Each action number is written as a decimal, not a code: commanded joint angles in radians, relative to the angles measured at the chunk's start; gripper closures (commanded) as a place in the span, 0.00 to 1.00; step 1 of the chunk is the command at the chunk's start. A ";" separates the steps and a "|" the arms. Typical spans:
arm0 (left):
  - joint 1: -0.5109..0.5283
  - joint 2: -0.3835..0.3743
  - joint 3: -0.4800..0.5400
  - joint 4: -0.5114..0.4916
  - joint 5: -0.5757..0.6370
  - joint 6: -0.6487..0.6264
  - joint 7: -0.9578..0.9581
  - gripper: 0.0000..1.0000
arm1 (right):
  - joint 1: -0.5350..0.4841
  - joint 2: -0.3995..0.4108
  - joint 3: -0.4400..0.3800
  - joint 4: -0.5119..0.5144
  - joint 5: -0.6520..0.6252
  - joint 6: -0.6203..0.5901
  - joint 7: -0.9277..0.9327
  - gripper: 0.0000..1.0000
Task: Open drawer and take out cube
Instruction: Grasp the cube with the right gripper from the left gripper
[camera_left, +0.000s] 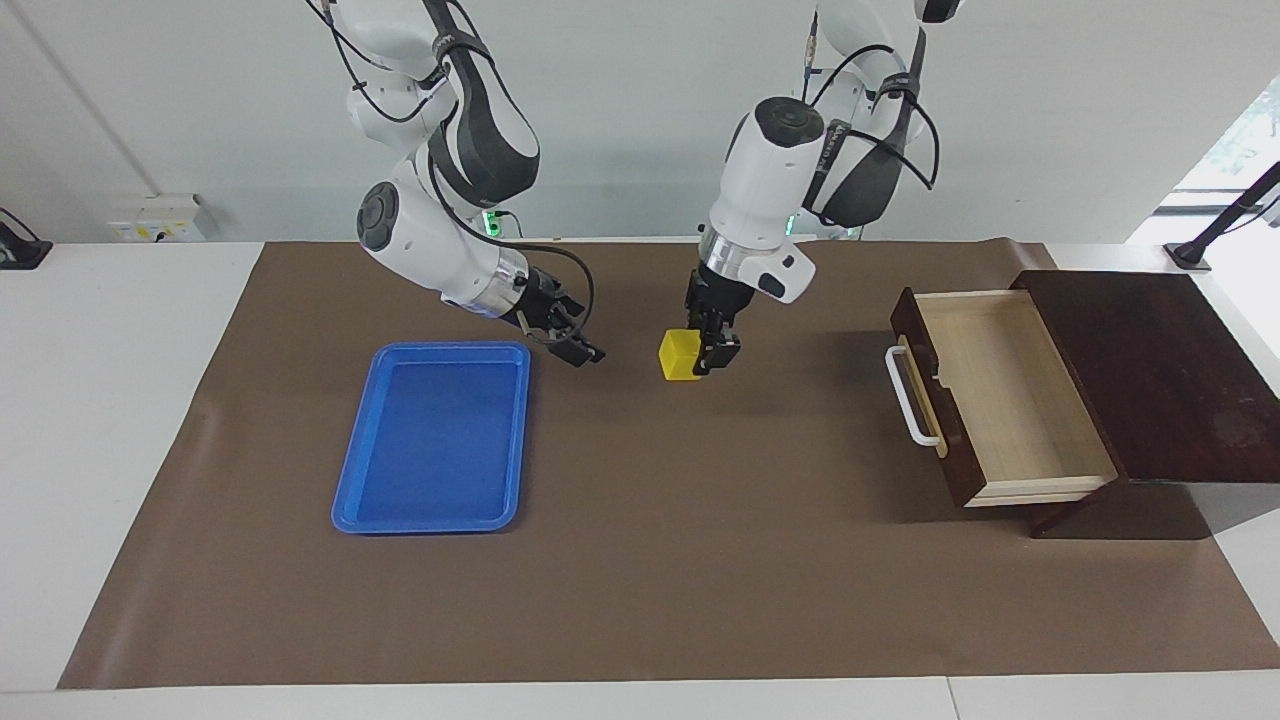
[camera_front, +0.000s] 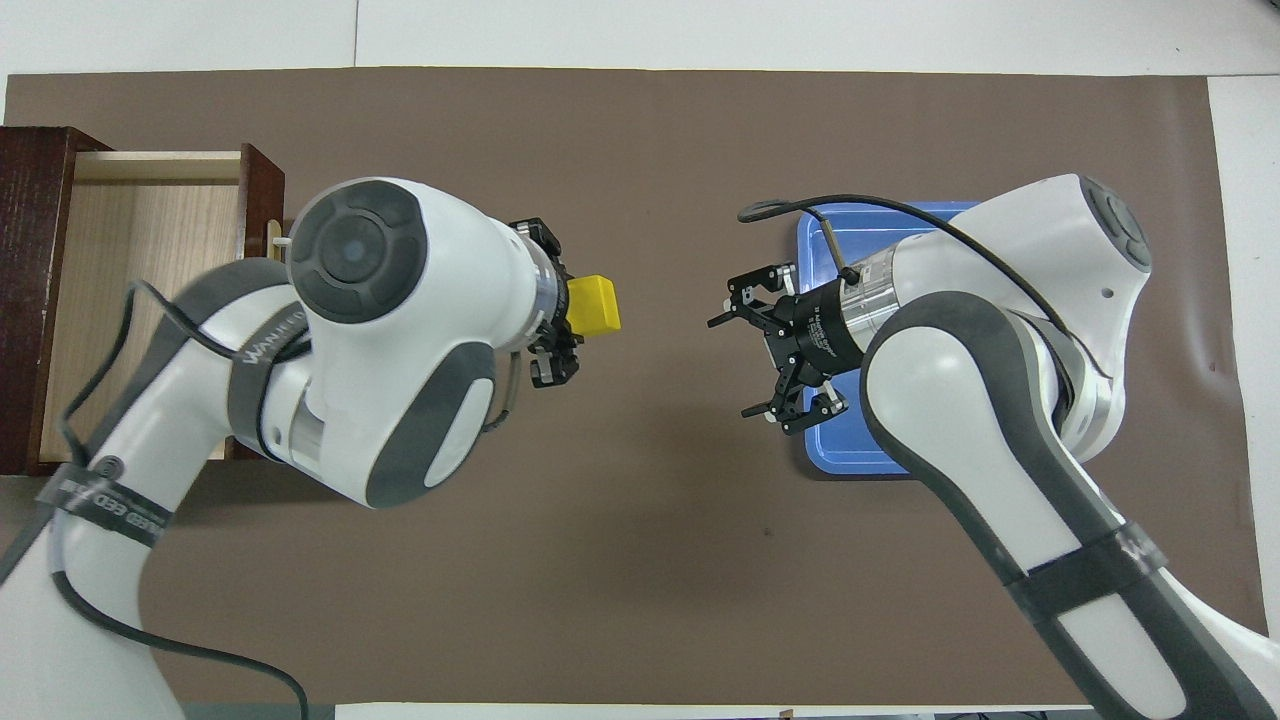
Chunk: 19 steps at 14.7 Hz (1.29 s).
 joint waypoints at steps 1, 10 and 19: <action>-0.042 -0.047 0.022 -0.096 -0.015 0.046 -0.084 1.00 | 0.005 0.003 -0.003 -0.025 0.063 0.023 0.020 0.01; -0.120 -0.060 0.022 -0.140 -0.015 0.152 -0.172 1.00 | 0.071 0.083 -0.003 -0.009 0.075 0.089 0.032 0.00; -0.120 -0.075 0.022 -0.171 -0.014 0.152 -0.155 1.00 | 0.072 0.089 -0.003 0.021 0.077 0.080 0.040 0.00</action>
